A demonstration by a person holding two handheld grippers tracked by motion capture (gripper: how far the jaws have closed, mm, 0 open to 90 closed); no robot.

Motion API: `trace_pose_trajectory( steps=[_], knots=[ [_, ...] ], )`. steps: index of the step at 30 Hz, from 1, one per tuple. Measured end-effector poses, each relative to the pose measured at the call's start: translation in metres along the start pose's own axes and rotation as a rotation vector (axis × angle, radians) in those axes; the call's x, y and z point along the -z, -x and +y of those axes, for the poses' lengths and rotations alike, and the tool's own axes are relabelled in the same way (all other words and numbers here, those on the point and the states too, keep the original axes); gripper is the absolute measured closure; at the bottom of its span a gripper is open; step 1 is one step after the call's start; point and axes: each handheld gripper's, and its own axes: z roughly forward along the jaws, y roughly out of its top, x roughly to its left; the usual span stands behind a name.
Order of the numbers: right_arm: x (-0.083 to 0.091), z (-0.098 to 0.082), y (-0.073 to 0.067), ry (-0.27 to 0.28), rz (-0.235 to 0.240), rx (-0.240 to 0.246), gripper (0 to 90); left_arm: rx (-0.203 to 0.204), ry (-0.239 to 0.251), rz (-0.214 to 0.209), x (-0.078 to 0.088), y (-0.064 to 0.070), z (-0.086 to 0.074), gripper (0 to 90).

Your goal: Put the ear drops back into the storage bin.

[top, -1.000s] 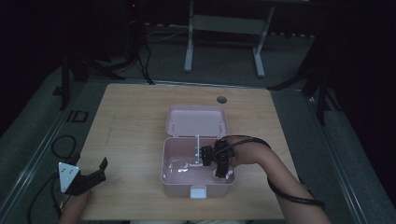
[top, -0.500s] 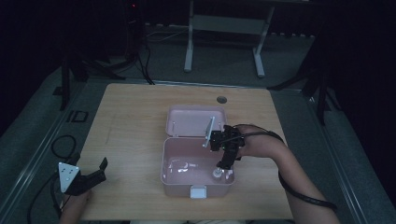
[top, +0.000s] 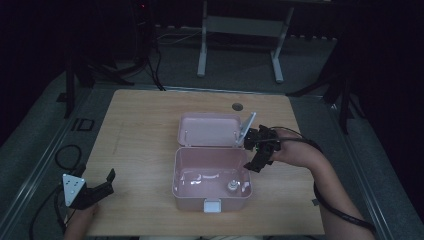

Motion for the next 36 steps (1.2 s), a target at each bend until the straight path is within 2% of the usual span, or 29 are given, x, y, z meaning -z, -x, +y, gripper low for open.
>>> trace_pose_trajectory(
  steps=[2, 4, 8, 12, 16, 25, 29, 34, 36],
  knots=[
    [-0.001, -0.008, 0.002, 0.002, -0.018, -0.015, 14.2, 0.001, 0.000, 0.001, 0.000, 0.000, 0.000, 2.0],
    [-0.003, -0.014, 0.005, 0.002, -0.017, -0.035, 14.2, 0.001, 0.000, 0.001, 0.000, 0.000, 0.000, 2.0],
    [-0.014, -0.030, 0.007, -0.022, -0.028, -0.063, 14.2, 0.003, 0.001, 0.003, 0.000, 0.000, 0.000, 2.0],
    [-0.026, -0.045, 0.011, -0.022, -0.015, -0.103, 14.2, 0.002, -0.001, 0.003, 0.000, 0.000, 0.000, 2.0],
    [-0.041, -0.060, 0.013, -0.033, -0.023, -0.134, 14.2, 0.001, -0.001, 0.004, 0.000, 0.000, 0.000, 2.0],
    [-0.078, -0.092, 0.012, -0.018, 0.014, -0.232, 14.2, 0.000, -0.003, 0.004, 0.000, 0.000, 0.000, 2.0],
    [-0.086, -0.105, 0.012, 0.006, -0.005, -0.278, 14.2, 0.000, -0.003, 0.004, 0.000, 0.000, 0.000, 2.0],
    [-0.093, -0.121, 0.011, 0.070, -0.062, -0.349, 13.5, 0.000, -0.003, 0.003, -0.001, 0.000, 0.000, 2.0],
    [-0.096, -0.126, 0.011, 0.083, -0.100, -0.377, 13.5, 0.000, -0.003, 0.003, -0.001, 0.000, 0.000, 2.0]
  ],
)
